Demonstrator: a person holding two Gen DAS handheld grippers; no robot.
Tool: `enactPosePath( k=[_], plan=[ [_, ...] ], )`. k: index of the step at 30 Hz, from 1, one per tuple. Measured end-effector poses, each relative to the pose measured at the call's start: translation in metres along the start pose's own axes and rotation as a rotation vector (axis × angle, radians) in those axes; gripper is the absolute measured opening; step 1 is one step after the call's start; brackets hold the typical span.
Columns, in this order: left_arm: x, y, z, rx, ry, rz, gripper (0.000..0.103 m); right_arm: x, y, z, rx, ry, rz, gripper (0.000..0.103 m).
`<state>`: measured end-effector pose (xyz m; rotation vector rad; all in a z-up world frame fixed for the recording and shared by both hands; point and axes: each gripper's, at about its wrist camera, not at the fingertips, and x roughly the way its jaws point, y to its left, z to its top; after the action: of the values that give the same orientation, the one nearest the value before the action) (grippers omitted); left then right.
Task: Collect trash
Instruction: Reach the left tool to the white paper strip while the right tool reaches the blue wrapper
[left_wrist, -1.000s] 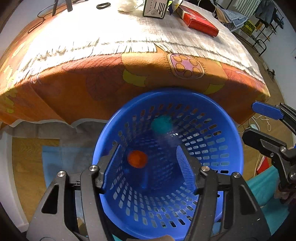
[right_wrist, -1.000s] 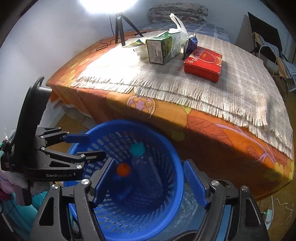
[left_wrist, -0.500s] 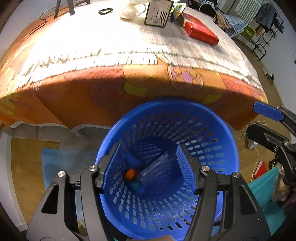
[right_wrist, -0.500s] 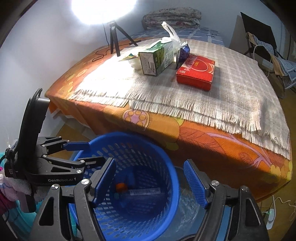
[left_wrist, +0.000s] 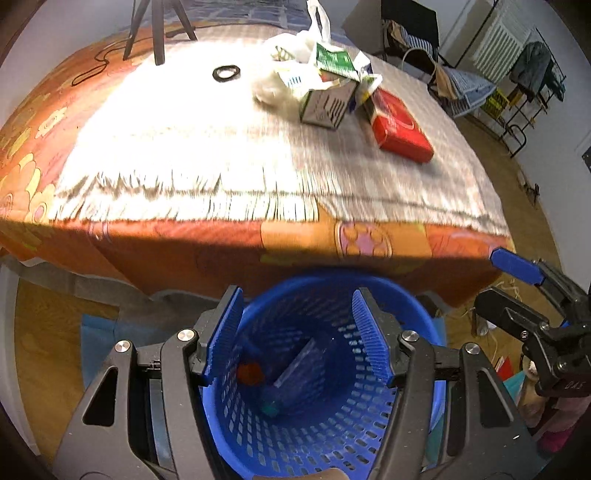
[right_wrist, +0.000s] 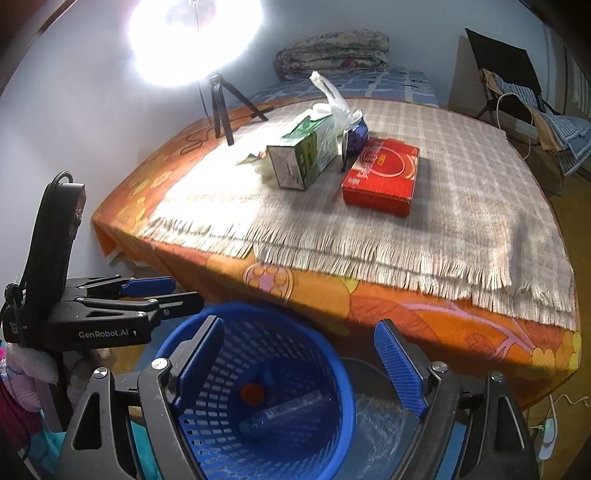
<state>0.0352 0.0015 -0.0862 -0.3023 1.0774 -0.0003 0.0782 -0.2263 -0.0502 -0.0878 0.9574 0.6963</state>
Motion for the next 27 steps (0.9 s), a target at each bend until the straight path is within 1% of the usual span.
enactPosePath(
  k=[5,13,17,22,27],
  plan=[
    [-0.007,0.000,0.013,-0.010,-0.022,-0.011,0.063,-0.006,-0.007,0.011,0.023,-0.030,0.003,0.086],
    [-0.021,0.003,0.045,-0.034,-0.080,-0.028,0.063,-0.014,-0.016,0.034,0.044,-0.083,0.002,0.086],
    [-0.027,0.008,0.068,-0.054,-0.117,-0.038,0.063,-0.018,-0.022,0.048,0.054,-0.112,0.008,0.086],
    [-0.026,0.020,0.096,-0.109,-0.137,-0.054,0.063,-0.019,-0.028,0.069,0.047,-0.146,0.000,0.086],
    [-0.019,0.028,0.125,-0.130,-0.146,-0.060,0.063,-0.010,-0.035,0.091,0.060,-0.146,0.017,0.086]
  ],
)
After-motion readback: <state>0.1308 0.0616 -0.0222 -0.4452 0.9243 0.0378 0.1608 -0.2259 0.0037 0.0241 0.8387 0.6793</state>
